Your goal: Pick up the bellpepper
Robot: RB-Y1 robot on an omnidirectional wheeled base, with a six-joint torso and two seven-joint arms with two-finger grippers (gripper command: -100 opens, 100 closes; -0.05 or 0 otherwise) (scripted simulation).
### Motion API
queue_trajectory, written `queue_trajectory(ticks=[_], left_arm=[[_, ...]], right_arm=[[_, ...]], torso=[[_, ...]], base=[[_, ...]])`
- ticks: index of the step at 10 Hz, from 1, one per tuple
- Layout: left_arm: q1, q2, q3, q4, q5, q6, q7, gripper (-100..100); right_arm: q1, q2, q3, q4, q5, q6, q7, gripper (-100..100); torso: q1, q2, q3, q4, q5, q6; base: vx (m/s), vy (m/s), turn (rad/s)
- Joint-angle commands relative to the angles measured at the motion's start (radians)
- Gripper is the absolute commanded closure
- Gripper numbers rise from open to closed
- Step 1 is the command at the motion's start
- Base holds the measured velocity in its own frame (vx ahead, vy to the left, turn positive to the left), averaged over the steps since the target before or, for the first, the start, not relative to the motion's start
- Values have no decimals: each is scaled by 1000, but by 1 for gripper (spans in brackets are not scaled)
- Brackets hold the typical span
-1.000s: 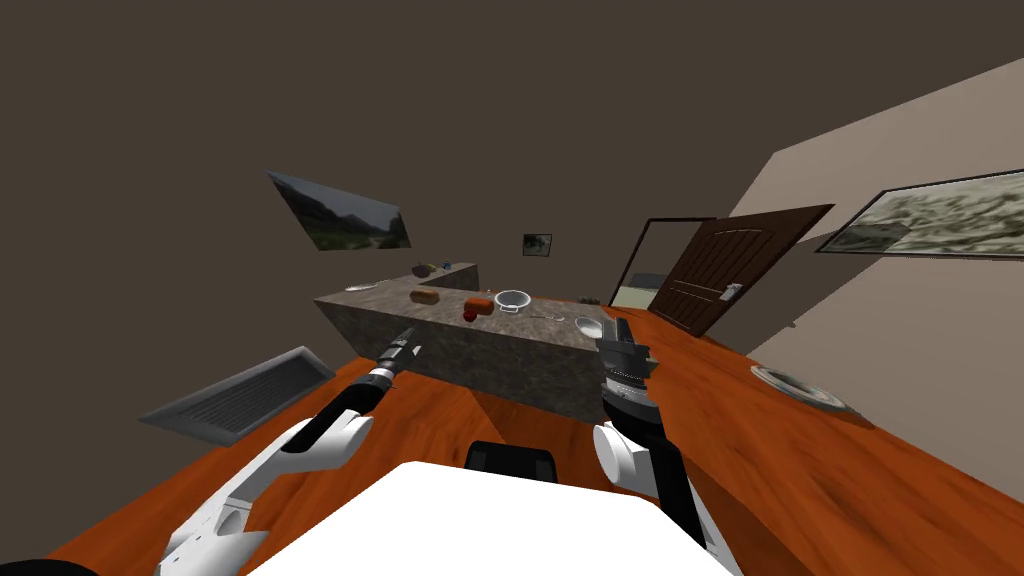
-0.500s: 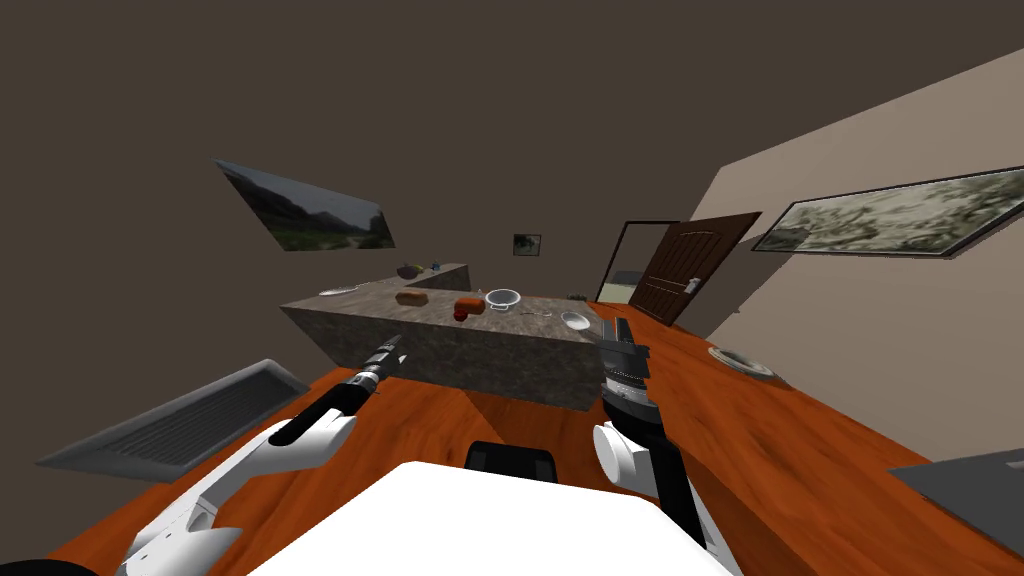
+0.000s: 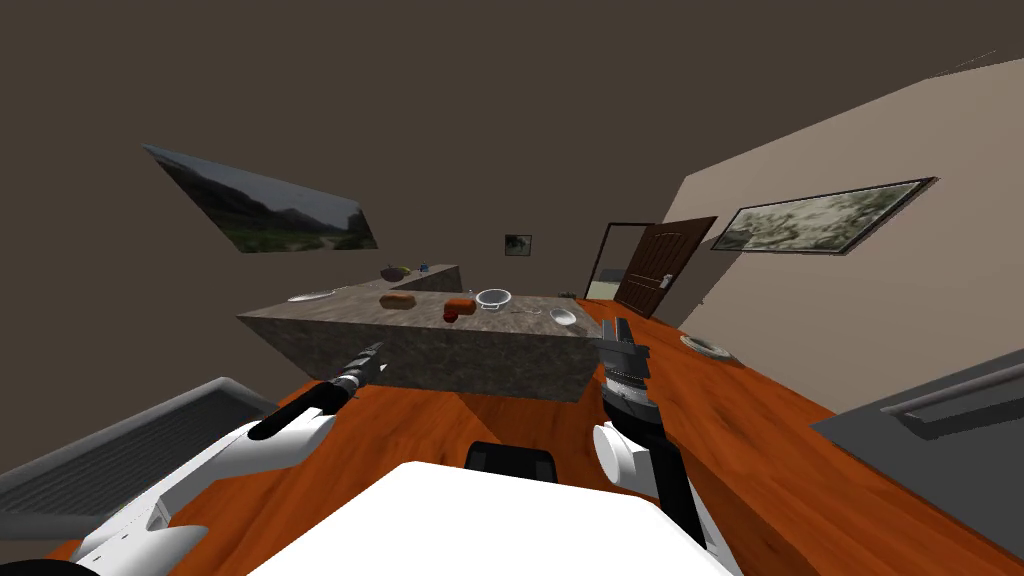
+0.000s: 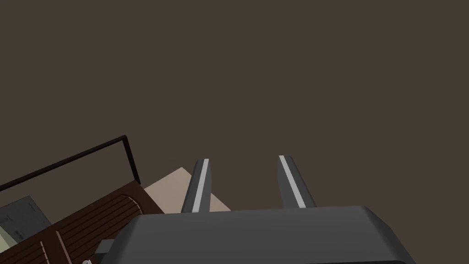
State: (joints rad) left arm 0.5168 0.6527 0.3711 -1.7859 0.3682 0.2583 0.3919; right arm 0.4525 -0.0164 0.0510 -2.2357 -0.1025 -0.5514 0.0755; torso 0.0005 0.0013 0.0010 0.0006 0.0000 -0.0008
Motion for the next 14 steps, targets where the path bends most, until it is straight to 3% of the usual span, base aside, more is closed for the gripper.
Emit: queue_trajectory(ticks=[1, 2, 3, 4, 5, 7, 8, 9, 10, 11, 12, 13, 14], left_arm=[[3, 34, 31, 48, 17, 50, 22, -100], [3, 34, 31, 48, 17, 65, 22, -100], [4, 71, 60, 91, 36, 100, 43, -100], [4, 71, 60, 103, 36, 115, 43, -100], [6, 106, 89, 140, 56, 155, 64, -100], [6, 106, 89, 159, 56, 165, 64, -100], [8, 139, 117, 200, 75, 214, 85, -100], [8, 139, 117, 217, 75, 215, 85, -100], [10, 171, 146, 258, 95, 254, 105, -100], [10, 171, 146, 275, 95, 264, 105, -100], [12, 201, 174, 327, 113, 290, 123, -100], [12, 201, 174, 334, 113, 309, 123, -100], [14, 229, 202, 373, 132, 335, 141, -100]], right_arm=[[0, 0, 0, 0, 0, 0, 0, 0], [0, 0, 0, 0, 0, 0, 0, 0], [0, 0, 0, 0, 0, 0, 0, 0], [0, 0, 0, 0, 0, 0, 0, 0], [0, 0, 0, 0, 0, 0, 0, 0], [0, 0, 0, 0, 0, 0, 0, 0], [0, 0, 0, 0, 0, 0, 0, 0], [0, 0, 0, 0, 0, 0, 0, 0], [0, 0, 0, 0, 0, 0, 0, 0], [0, 0, 0, 0, 0, 0, 0, 0], [0, 0, 0, 0, 0, 0, 0, 0], [0, 0, 0, 0, 0, 0, 0, 0], [0, 0, 0, 0, 0, 0, 0, 0]], torso=[[0, 0, 0, 0, 0, 0], [-1, 0, 0, 0, 0, 1], [-1, 0, 0, 0, 0, 0], [-2, 0, 0, 0, -1, 1], [-2, -1, 0, 0, 0, 0], [-2, -1, -1, 0, 0, 0], [0, -1, -1, 0, 0, 0], [-1, -2, -1, 0, 0, 1], [-1, -2, -1, -1, 0, 0], [-2, -3, -2, -1, 0, 1], [-2, -3, -2, -1, 0, 0], [-3, -4, -2, -1, -1, 1], [-1, -4, -2, -1, 0, 0]], base=[[-17, -48, -243], [-13, -47, -143], [-9, -70, -259], [-6, -56, -121], [-1, -67, -215], [2, -42, -68], [24, -51, -260], [22, -44, -157], [26, -63, -256], [28, -59, -135], [50, -73, -284], [45, -43, -127], [67, -53, -240]])
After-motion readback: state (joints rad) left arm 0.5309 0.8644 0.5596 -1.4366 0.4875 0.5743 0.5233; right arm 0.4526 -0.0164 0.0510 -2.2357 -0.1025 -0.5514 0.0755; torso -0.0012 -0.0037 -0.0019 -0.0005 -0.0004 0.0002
